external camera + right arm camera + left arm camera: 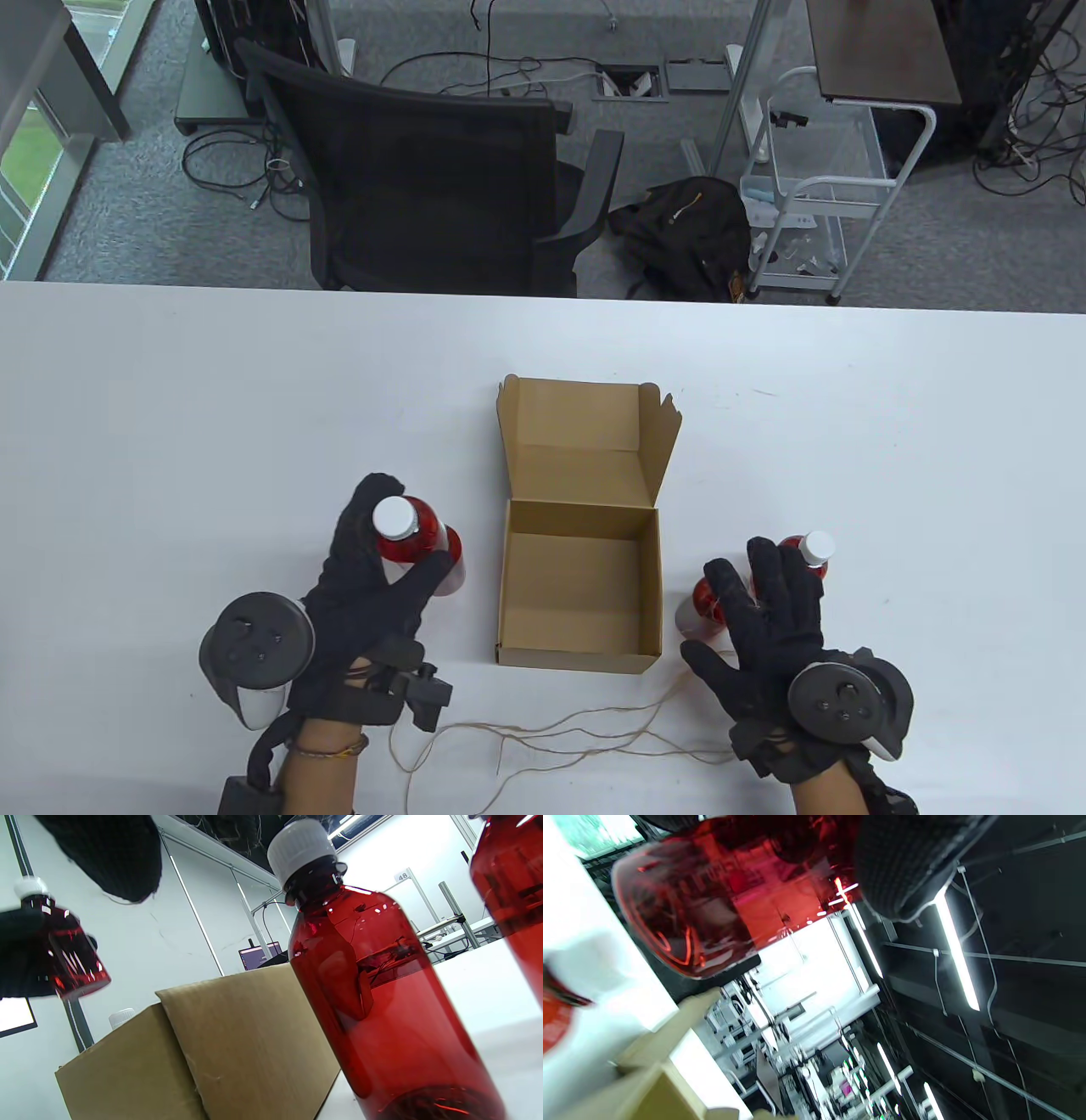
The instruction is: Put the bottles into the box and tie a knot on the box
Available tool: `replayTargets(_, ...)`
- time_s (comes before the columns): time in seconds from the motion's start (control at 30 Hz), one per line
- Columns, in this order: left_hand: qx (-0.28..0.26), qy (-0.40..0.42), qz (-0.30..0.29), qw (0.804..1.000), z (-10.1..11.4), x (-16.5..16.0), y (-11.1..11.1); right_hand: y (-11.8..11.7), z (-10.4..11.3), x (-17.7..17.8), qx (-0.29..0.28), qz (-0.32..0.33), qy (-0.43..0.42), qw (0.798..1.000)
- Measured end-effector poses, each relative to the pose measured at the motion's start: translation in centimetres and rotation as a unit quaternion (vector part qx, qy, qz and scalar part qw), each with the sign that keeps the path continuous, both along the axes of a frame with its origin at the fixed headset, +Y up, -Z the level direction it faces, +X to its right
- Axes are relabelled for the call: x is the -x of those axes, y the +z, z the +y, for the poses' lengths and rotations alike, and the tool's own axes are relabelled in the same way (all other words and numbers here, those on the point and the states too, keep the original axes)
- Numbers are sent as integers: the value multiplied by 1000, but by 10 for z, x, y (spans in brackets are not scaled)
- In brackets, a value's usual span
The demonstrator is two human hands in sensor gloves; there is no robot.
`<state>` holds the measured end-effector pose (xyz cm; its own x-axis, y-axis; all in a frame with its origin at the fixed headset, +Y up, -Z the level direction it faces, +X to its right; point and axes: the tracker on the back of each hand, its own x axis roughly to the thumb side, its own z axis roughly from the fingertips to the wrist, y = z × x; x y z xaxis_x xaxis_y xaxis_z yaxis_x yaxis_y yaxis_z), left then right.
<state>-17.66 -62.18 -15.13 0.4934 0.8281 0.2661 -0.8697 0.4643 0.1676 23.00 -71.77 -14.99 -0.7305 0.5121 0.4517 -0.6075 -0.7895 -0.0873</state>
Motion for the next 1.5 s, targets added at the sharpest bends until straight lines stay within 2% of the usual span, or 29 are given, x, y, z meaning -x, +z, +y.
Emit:
replayTargets(0.1,-30,-80,-16,996,25,-37,0,0,-1,-1,5,-1,-1,1000)
replayTargets(0.17,-34,-86,-33,995,31,-58,-4,-1,-2,-1,8,-1,-6,1000)
replayTargets(0.23,-4,-71,-70,995,28,-80,-11,-1,-2,-2,10,-1,-7,1000)
replayTargets(0.37,99,-92,-100,986,-3,-125,-34,-1,-1,-2,12,-1,-9,1000)
replayTargets(0.43,165,-129,-97,973,-27,-145,-46,-2,-1,-2,11,0,-9,1000)
replayTargets(0.53,231,-208,-75,947,-53,-164,-60,-1,-2,-2,12,2,-8,1000)
replayTargets(0.6,251,-250,-65,933,-64,-171,-67,-1,-2,-2,13,2,-9,1000)
replayTargets(0.73,303,-249,-75,917,-82,-180,-72,-2,-2,-1,17,3,-11,1000)
replayTargets(0.87,373,-252,-96,888,-103,-181,-78,-2,-1,-2,13,3,-13,1000)
replayTargets(0.93,393,-245,-98,881,-111,-182,-80,-3,-1,-2,12,4,-13,1000)
replayTargets(1.07,423,-280,-106,855,-119,-185,-82,-3,-1,-3,14,3,-14,1000)
replayTargets(1.27,417,-288,-121,854,-118,-189,-80,-3,-1,-2,16,3,-13,1000)
replayTargets(1.37,400,-285,-121,863,-112,-189,-77,-3,-1,-2,17,4,-12,1000)
replayTargets(1.5,350,-257,-139,890,-89,-181,-68,-3,-1,-2,14,3,-10,1000)
